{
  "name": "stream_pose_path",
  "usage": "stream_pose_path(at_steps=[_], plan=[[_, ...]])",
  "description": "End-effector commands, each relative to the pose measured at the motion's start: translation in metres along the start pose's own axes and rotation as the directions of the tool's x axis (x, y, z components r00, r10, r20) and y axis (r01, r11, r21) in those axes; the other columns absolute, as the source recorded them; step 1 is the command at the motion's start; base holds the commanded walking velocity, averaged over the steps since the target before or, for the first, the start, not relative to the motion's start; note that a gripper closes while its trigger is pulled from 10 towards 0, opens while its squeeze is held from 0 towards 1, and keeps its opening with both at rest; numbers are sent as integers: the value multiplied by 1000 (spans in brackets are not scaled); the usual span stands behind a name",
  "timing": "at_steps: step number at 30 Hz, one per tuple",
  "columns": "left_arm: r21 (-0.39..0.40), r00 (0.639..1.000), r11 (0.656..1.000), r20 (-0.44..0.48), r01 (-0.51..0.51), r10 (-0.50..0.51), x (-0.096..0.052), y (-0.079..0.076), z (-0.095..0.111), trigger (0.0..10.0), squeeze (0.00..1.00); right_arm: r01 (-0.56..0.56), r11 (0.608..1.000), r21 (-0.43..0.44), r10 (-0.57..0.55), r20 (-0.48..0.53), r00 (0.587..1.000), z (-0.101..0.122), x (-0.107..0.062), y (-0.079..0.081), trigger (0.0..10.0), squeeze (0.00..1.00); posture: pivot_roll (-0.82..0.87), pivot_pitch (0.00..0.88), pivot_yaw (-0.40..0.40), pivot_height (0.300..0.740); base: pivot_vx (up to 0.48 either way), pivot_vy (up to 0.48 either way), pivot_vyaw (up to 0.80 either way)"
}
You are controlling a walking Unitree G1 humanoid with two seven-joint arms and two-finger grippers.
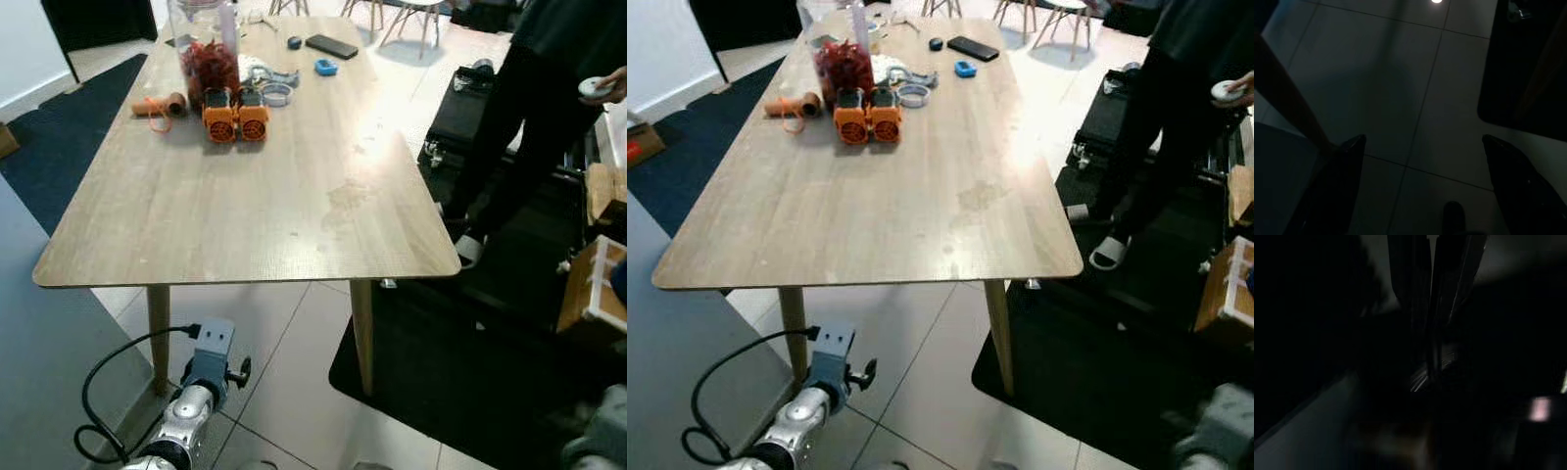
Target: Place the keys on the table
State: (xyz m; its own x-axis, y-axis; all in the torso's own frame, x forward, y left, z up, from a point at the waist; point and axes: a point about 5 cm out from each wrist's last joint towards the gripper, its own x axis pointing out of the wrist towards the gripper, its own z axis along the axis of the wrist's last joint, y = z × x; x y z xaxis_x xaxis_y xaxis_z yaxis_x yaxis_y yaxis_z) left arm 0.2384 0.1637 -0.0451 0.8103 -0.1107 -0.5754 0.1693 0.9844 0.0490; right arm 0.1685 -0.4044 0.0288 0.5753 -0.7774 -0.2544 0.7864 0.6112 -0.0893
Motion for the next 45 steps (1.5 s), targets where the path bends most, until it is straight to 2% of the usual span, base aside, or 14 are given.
stream_pose_path(at_steps=[1, 6, 7, 9, 16, 19, 20, 21, 27, 29, 30, 31, 35, 45], plan=[[0, 1000, 1000, -10, -4, 4, -1, 1, -4, 10000, 0, 7, 999, 52, -11, 87, 996, 21, 7, 2, 10000, 0, 35, 71, -28, 740, 0, 0, 0], [-1, 1000, 1000, -12, -4, 4, -1, 2, -4, 10000, 0, -36, 996, 85, 19, 193, 981, 57, 19, 13, 10000, 0, 37, 71, -30, 740, 0, 0, 0], [-5, 1000, 1000, -11, -7, 7, -2, 2, -4, 10000, 0, -92, 991, 96, 67, 242, 968, 78, 24, 29, 10000, 0, 41, 71, -38, 740, 0, 0, 0], [-6, 1000, 1000, -10, -8, 8, -2, 2, -4, 10000, 0, -114, 988, 102, 87, 245, 966, 80, 25, 36, 10000, 0, 41, 71, -38, 740, 0, 0, 0], [-16, 1000, 1000, -4, -15, 15, -4, 4, -6, 10000, 0, -152, 984, 88, 140, 134, 981, 43, 14, 51, 10000, 0, 53, 73, -47, 740, 0, 0, 0], [-18, 1000, 1000, -3, -16, 16, -5, 5, -8, 10000, 0, -174, 983, 60, 173, 21, 985, 8, 1, 55, 10000, 0, 55, 74, -47, 740, 0, 0, 0], [-15, 1000, 1000, -6, -15, 15, -6, 6, -10, 10000, 0, -221, 975, 26, 223, -121, 967, -32, -19, 63, 10000, 0, 54, 75, -44, 740, 0, 0, 0], [-15, 1000, 1000, -6, -15, 15, -6, 6, -10, 10000, 0, -221, 975, 26, 223, -121, 967, -32, -19, 63, 10000, 0, 54, 75, -44, 740, 0, 0, 0], [-2, 1000, 1000, -21, -10, 10, -7, 7, -13, 10000, 0, -388, 921, -23, 347, -401, 848, -96, -64, 82, 10000, 0, 48, 74, -34, 740, 0, 0, 0], [-2, 1000, 1000, -24, -9, 9, -7, 7, -13, 10000, 0, -474, 880, -28, 398, -499, 769, -117, -85, 90, 10000, 0, 47, 74, -32, 740, 0, 0, 0], [-2, 1000, 1000, -24, -9, 9, -7, 7, -13, 10000, 0, -474, 880, -28, 398, -499, 769, -117, -85, 90, 10000, 0, 47, 74, -32, 740, 0, 0, 0], [-3, 1000, 1000, -24, -8, 8, -7, 7, -13, 10000, 0, -535, 845, -17, 439, -550, 710, -131, -102, 100, 10000, 0, 47, 74, -32, 740, 0, 0, 0], [-5, 1000, 1000, -24, -4, 4, -6, 6, -12, 10000, 0, -589, 808, -2, 474, -590, 653, -141, -120, 114, 10000, 0, 50, 76, -30, 740, 0, 0, 0], [-6, 999, 1000, -43, 2, -3, -6, 4, -15, 10000, 0, -639, 769, -22, 488, -626, 608, -147, -131, 124, 10000, 0, 48, 79, -28, 740, 0, 0, 0]])
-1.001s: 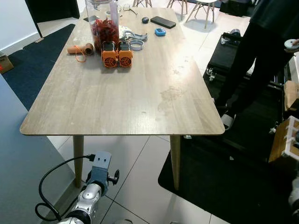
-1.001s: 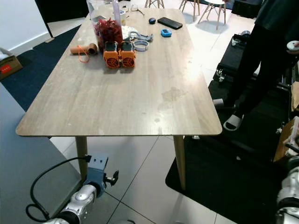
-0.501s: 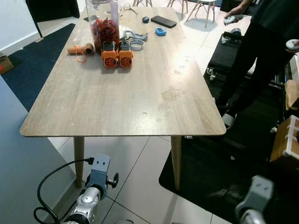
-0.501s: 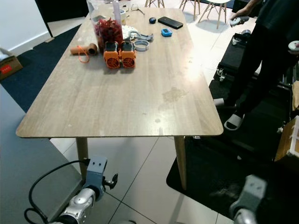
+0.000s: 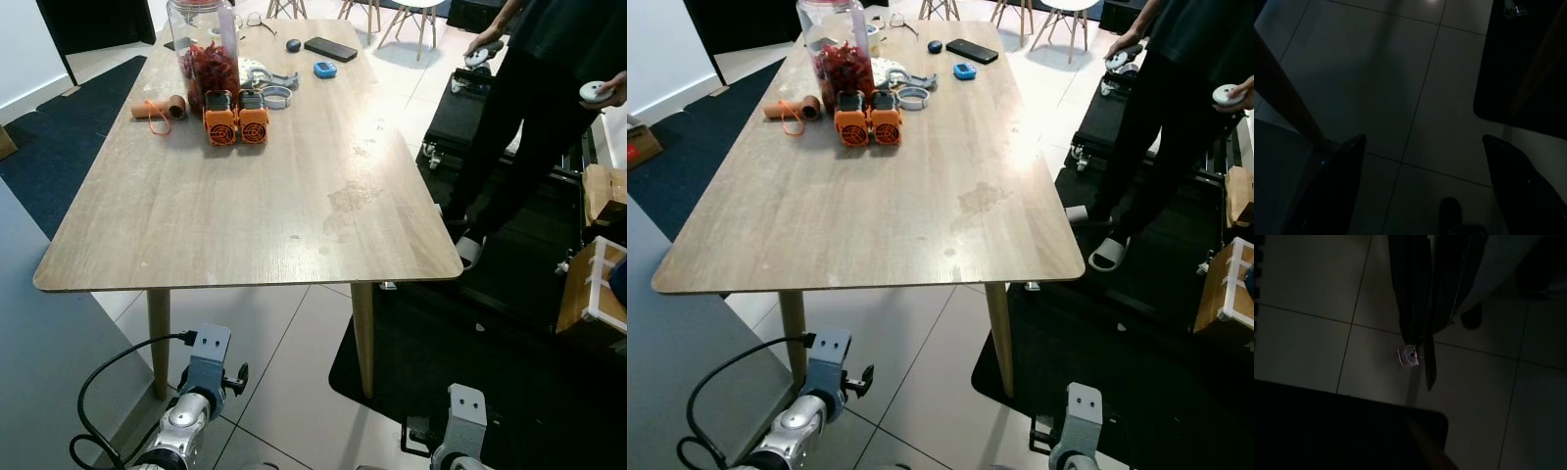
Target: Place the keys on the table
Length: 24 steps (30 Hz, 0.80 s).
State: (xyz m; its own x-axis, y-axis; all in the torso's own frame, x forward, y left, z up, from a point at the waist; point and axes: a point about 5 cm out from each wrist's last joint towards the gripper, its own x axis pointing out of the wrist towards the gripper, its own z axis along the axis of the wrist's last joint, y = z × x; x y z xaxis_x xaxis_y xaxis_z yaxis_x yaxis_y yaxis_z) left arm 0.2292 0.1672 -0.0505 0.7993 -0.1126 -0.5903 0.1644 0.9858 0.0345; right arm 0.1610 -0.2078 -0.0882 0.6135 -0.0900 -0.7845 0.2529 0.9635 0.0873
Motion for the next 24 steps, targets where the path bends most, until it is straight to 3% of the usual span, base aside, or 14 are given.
stream_pose_path(at_steps=[1, 9, 18, 24], plan=[[8, 1000, 1000, -25, -2, 2, -2, 2, -5, 10000, 0, -2, 1000, -26, 1, -28, 1000, -4, 0, 2, 10000, 0, 48, 79, -28, 740, 0, 0, 0], [-3, 1000, 1000, -30, -3, 3, -2, 2, -6, 10000, 0, -27, 998, -52, 26, -33, 999, -4, 1, 10, 10000, 0, 50, 75, -34, 740, 0, 0, 0], [-9, 1000, 1000, -28, -9, 9, -3, 2, -8, 10000, 0, -34, 997, -70, 32, -37, 999, -3, 1, 10, 10000, 0, 51, 64, -42, 740, 0, 471, 0], [-12, 1000, 1000, -8, -15, 15, -4, 4, -8, 10000, 0, -36, 996, -85, 33, -35, 999, -2, 1, 9, 10000, 0, 50, 62, -45, 740, 0, 0, 0]])
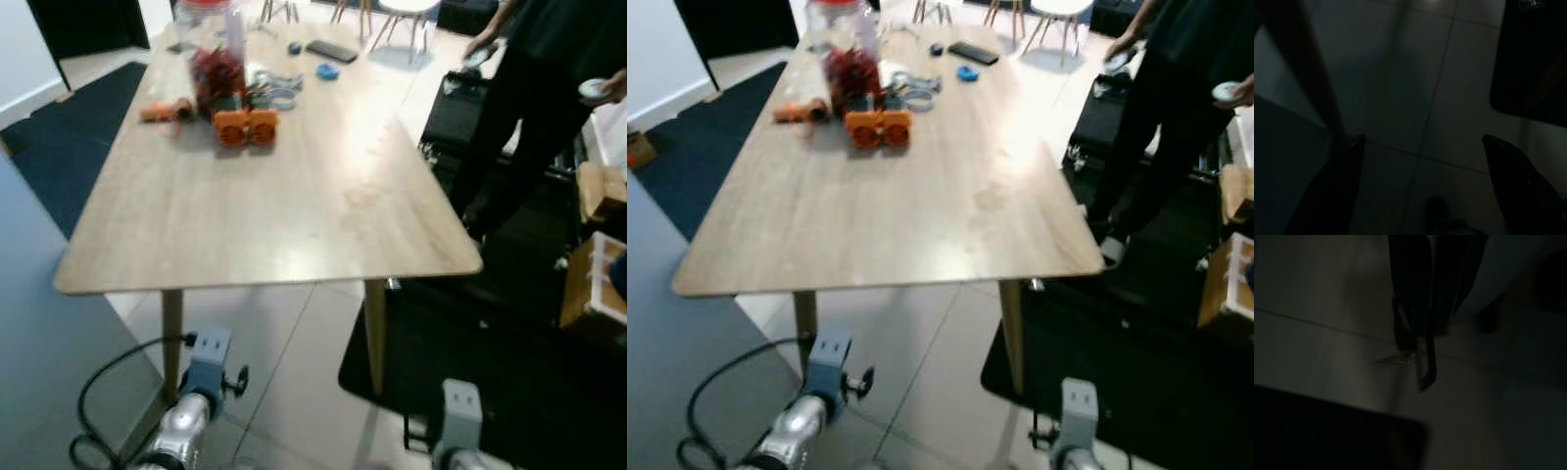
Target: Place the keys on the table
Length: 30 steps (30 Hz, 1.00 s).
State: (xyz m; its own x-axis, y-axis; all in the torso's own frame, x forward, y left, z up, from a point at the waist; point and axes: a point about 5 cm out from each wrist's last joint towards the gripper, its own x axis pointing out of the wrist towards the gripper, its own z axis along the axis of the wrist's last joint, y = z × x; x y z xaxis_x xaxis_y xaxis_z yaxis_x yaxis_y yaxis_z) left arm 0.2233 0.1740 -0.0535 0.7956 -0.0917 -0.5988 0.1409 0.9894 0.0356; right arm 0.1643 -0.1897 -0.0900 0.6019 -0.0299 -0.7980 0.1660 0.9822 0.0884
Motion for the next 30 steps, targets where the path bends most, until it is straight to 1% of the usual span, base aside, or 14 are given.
stream_pose_path(at_steps=[1, 4, 10, 18, 21, 30], plan=[[-3, 1000, 1000, 5, 4, -4, -1, -2, -1, 10000, 0, 20, 1000, -18, -20, -4, 1000, 0, -1, -9, 10000, 0, 50, 62, -47, 740, 0, 0, 0], [-15, 1000, 1000, 9, 0, 0, -1, -1, -2, 10000, 0, 18, 1000, -22, -18, -2, 1000, 1, -1, -10, 10000, 0, 51, 61, -47, 740, 0, 0, 0], [-6, 1000, 1000, 17, 18, -18, -2, -2, -1, 10000, 0, 14, 1000, -28, -14, 0, 1000, 2, -1, -10, 10000, 0, 54, 63, -50, 740, 0, 0, 0], [-12, 1000, 1000, 18, 23, -22, -2, -3, -3, 10000, 0, 5, 999, -38, -4, 5, 1000, 4, 0, -8, 10000, 0, 54, 64, -51, 740, 0, -480, 0], [-39, 1000, 999, 14, 3, -2, -2, -1, -3, 10000, 0, 3, 999, -40, -3, 7, 1000, 4, 0, -8, 10000, 0, 55, 66, -52, 740, 0, 0, 0], [-19, 1000, 1000, 12, 6, -6, -3, 0, -3, 10000, 0, 5, 999, -39, -5, 6, 1000, 4, -1, -8, 10000, 0, 55, 68, -50, 740, 0, 0, 0]])
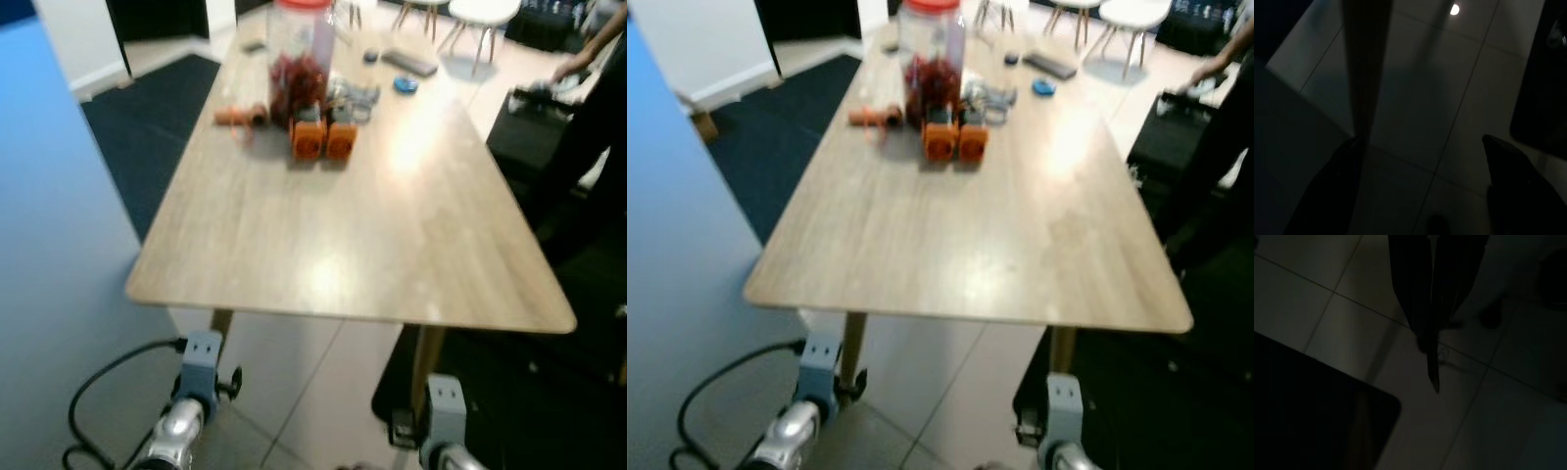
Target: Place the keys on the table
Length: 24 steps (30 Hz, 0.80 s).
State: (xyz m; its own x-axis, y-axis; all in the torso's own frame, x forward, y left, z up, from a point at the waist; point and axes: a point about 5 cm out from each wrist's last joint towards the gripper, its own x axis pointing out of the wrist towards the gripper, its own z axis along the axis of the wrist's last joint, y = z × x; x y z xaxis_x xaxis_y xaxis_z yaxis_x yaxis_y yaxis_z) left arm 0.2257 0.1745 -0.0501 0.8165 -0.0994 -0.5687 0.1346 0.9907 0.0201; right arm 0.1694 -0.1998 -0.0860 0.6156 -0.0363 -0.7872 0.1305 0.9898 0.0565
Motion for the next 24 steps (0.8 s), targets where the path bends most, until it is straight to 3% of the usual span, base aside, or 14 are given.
stream_pose_path(at_steps=[1, 22, 24], plan=[[-3, 1000, 1000, -26, 2, -2, -3, -1, -8, 10000, 0, 1, 1000, 10, -1, -13, 1000, -5, -1, 0, 10000, 0, 55, 68, -50, 740, 0, 0, 0], [48, 999, 998, -19, 28, -27, 0, -5, -2, 10000, 0, 14, 1000, 24, -14, -21, 1000, -8, -2, -2, 10000, 0, 53, 82, -42, 740, 0, 0, 0], [77, 999, 996, -21, 34, -33, 1, -6, -1, 10000, 0, 14, 1000, 26, -14, -21, 1000, -8, -2, -2, 10000, 0, 50, 82, -39, 740, 0, -480, 0]])
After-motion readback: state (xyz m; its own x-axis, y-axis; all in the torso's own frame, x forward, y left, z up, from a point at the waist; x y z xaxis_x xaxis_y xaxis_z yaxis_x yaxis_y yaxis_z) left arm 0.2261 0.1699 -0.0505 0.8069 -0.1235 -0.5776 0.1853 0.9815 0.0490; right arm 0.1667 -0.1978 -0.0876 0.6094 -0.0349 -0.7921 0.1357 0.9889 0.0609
